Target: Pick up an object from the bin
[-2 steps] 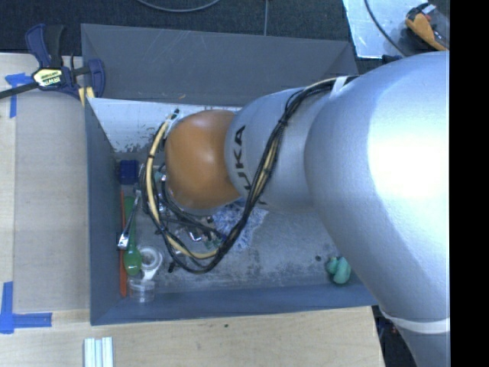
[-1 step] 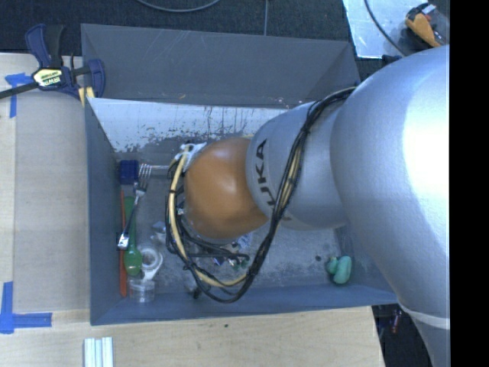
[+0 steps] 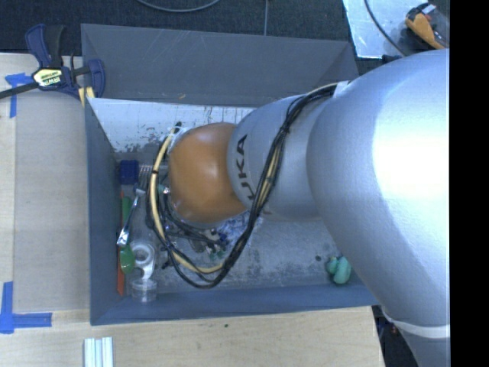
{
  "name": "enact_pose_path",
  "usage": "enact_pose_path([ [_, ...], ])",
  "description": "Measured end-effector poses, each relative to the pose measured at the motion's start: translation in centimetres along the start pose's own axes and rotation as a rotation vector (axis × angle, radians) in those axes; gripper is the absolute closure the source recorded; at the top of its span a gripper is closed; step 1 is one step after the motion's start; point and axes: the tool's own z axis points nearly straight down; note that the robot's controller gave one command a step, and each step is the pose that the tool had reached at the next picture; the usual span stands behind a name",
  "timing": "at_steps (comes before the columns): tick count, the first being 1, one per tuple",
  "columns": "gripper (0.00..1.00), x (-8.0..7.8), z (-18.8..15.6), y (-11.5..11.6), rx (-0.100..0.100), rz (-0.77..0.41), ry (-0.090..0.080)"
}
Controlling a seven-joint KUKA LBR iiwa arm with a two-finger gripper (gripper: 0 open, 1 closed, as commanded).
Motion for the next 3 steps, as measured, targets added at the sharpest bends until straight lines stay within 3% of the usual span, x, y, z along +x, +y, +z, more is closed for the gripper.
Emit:
enact_pose_path([
  [2, 1.0, 0.2, -0.3, 0.1, 0.0, -0.005, 0.003],
  [3, 1.0, -0.9, -4.0, 2.2, 0.0, 0.208, -0.001],
])
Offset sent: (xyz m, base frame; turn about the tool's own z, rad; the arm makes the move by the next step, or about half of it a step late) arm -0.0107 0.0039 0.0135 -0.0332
